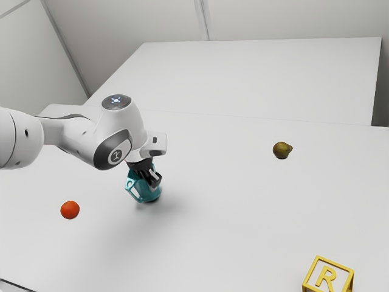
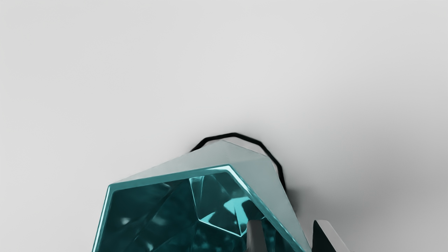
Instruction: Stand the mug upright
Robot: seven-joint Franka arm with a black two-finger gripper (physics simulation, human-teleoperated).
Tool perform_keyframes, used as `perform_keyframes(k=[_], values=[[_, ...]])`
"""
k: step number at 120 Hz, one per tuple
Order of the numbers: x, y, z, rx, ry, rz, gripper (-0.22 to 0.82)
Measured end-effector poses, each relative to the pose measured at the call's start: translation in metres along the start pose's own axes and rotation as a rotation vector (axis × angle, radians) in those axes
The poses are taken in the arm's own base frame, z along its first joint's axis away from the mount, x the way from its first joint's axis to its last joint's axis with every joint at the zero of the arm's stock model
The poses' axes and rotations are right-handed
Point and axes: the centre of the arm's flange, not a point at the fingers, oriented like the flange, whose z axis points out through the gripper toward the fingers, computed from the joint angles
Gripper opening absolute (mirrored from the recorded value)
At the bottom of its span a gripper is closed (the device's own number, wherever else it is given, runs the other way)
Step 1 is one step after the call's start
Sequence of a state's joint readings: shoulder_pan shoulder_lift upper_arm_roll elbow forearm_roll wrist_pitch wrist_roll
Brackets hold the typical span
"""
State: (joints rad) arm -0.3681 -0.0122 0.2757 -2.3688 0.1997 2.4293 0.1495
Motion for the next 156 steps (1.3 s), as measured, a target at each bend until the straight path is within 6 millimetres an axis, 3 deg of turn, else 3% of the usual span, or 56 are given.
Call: perform_keyframes(k=[29, 49, 77, 92, 107, 119, 135, 144, 156], values=[[0.000, -0.001, -0.005, 0.001, 0.011, -0.011, 0.25], [0.003, -0.001, -0.018, 0.002, 0.038, -0.013, 0.33], [0.001, -0.001, -0.055, 0.001, 0.109, -0.021, 0.38], [-0.002, -0.001, -0.086, -0.001, 0.160, -0.026, 0.39], [0.036, -0.010, -0.164, -0.009, 0.230, -0.059, 0.47], [0.068, -0.027, -0.208, -0.041, 0.195, -0.109, 0.52], [0.111, -0.051, -0.239, -0.061, 0.102, -0.157, 0.56], [0.135, -0.050, -0.247, -0.069, 0.053, -0.158, 0.57], [0.142, -0.046, -0.245, -0.100, -0.012, -0.157, 0.59]])
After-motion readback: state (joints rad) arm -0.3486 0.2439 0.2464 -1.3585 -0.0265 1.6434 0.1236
